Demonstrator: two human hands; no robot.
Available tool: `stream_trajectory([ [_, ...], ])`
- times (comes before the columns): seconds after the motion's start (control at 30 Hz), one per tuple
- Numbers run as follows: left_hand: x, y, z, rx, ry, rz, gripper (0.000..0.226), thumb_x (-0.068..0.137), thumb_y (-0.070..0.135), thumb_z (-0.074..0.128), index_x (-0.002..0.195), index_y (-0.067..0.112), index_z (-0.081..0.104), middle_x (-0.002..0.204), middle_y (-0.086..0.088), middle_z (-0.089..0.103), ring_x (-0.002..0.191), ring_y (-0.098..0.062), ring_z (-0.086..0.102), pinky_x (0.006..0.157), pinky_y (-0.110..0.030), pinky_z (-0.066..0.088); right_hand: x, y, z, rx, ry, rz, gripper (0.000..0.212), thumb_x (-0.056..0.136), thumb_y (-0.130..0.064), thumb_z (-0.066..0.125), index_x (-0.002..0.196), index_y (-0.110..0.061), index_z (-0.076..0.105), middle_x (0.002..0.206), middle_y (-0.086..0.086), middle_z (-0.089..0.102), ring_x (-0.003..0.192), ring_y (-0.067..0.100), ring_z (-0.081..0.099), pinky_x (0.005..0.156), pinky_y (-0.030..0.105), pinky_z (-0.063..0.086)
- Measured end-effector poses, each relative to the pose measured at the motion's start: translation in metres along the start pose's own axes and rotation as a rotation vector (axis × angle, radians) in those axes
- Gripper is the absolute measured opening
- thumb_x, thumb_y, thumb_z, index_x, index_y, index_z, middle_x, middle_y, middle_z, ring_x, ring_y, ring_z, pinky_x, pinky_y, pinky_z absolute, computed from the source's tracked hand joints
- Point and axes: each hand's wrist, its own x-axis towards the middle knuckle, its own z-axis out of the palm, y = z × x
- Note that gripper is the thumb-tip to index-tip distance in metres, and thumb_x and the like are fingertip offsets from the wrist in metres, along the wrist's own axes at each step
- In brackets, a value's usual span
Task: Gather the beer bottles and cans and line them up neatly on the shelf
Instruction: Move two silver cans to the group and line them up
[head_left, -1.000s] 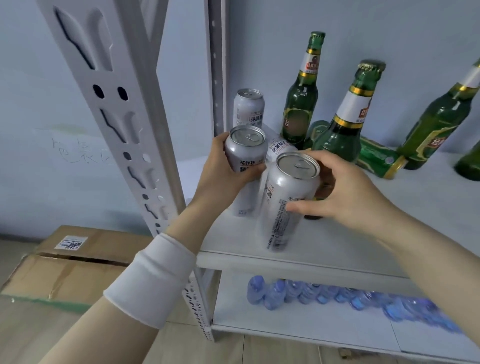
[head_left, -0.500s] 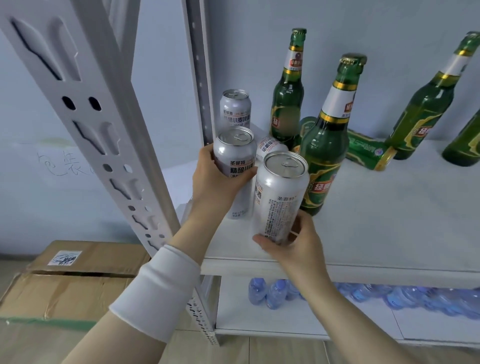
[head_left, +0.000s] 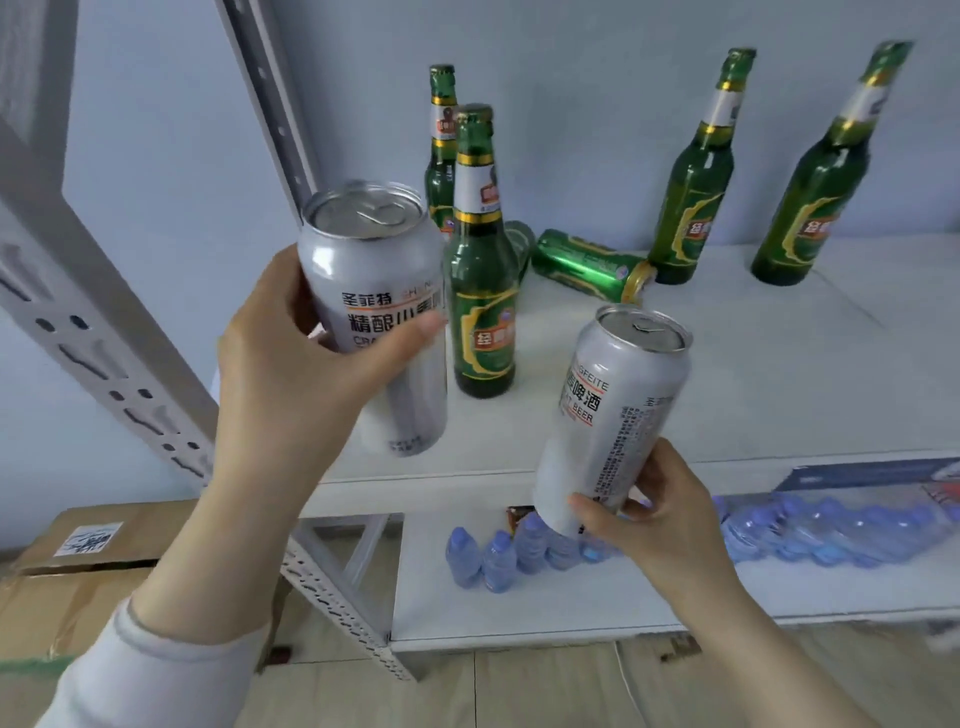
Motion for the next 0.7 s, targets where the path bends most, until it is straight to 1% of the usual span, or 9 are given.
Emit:
stream_trajectory([
  [0.1,-0.024,0.047,0.039,-0.031,-0.041,0.035,0.038,0.058,0.040,0.080,0.086,0.033,0.055,0.080,0.021,0.064,0.073,0.013,0.059,0.063,-0.003,0.047,-0.006,0.001,-0.065,-0.029,0.007,-0.030,0.055,0.036,-0.042,0.074,0.084,-0.026,0.053,0.084,-0.003,0.066,0.065,-0.008,0.058,0.057,0.007,0.045],
  [0.3,-0.072,0.136,0.158,-0.089,-0.123,0.086,0.034,0.061,0.042,0.077,0.087,0.033,0.057,0.078,0.019,0.065,0.069,0.009,0.060,0.056,-0.012,0.049,-0.026,0.006,-0.212,-0.077,0.065,-0.050,0.056,0.036,-0.042,0.075,0.086,-0.028,0.053,0.087,-0.008,0.066,0.068,-0.013,0.059,0.059,0.003,0.044],
  [0.37,-0.082,0.163,0.195,-0.113,-0.174,0.106,0.038,0.062,0.042,0.077,0.093,0.028,0.059,0.082,0.018,0.065,0.073,0.008,0.060,0.062,-0.010,0.050,-0.030,0.008,-0.259,-0.086,0.100,-0.031,0.050,0.042,-0.028,0.081,0.084,-0.026,0.054,0.086,-0.008,0.067,0.068,-0.013,0.058,0.058,0.002,0.043],
  [0.4,-0.085,0.175,0.213,-0.123,-0.200,0.110,0.041,0.062,0.041,0.077,0.096,0.025,0.060,0.084,0.017,0.066,0.075,0.007,0.061,0.064,-0.010,0.051,-0.031,0.010,-0.281,-0.089,0.121,-0.019,0.048,0.046,-0.022,0.083,0.085,-0.025,0.055,0.088,-0.006,0.068,0.072,-0.007,0.061,0.060,0.004,0.045],
  [0.47,-0.089,0.196,0.248,-0.156,-0.235,0.113,0.042,0.063,0.038,0.079,0.098,0.022,0.061,0.085,0.015,0.068,0.076,0.004,0.062,0.065,-0.011,0.051,-0.030,0.015,-0.322,-0.096,0.174,-0.003,0.051,0.047,-0.025,0.085,0.090,-0.021,0.058,0.091,-0.004,0.069,0.078,0.001,0.063,0.065,0.009,0.047],
  [0.5,-0.090,0.204,0.266,-0.171,-0.250,0.115,0.041,0.063,0.037,0.079,0.097,0.021,0.061,0.084,0.014,0.068,0.075,0.003,0.063,0.065,-0.013,0.051,-0.028,0.017,-0.340,-0.095,0.199,0.000,0.054,0.046,-0.028,0.085,0.092,-0.019,0.058,0.092,-0.004,0.070,0.076,-0.002,0.062,0.064,0.009,0.047],
  [0.57,-0.092,0.218,0.302,-0.181,-0.286,0.124,0.041,0.063,0.037,0.080,0.096,0.020,0.061,0.085,0.012,0.068,0.076,0.001,0.063,0.066,-0.016,0.052,-0.023,0.025,-0.374,-0.083,0.254,0.016,0.043,0.058,-0.013,0.085,0.090,-0.019,0.057,0.088,-0.005,0.068,0.068,-0.013,0.060,0.058,0.004,0.044],
  [0.63,-0.092,0.227,0.339,-0.196,-0.318,0.122,0.039,0.062,0.035,0.080,0.093,0.023,0.059,0.082,0.015,0.066,0.073,0.006,0.062,0.063,-0.010,0.050,-0.013,0.033,-0.406,-0.110,0.305,0.029,0.041,0.064,0.001,0.080,0.085,-0.024,0.055,0.086,-0.009,0.066,0.066,-0.016,0.059,0.056,0.001,0.043],
  [0.7,-0.090,0.235,0.376,-0.217,-0.351,0.124,0.038,0.061,0.033,0.080,0.091,0.026,0.057,0.079,0.018,0.064,0.070,0.011,0.060,0.060,-0.006,0.048,0.002,0.040,-0.439,-0.151,0.352,0.034,0.041,0.062,-0.001,0.081,0.082,-0.026,0.054,0.087,-0.008,0.066,0.068,-0.014,0.058,0.058,0.001,0.043],
])
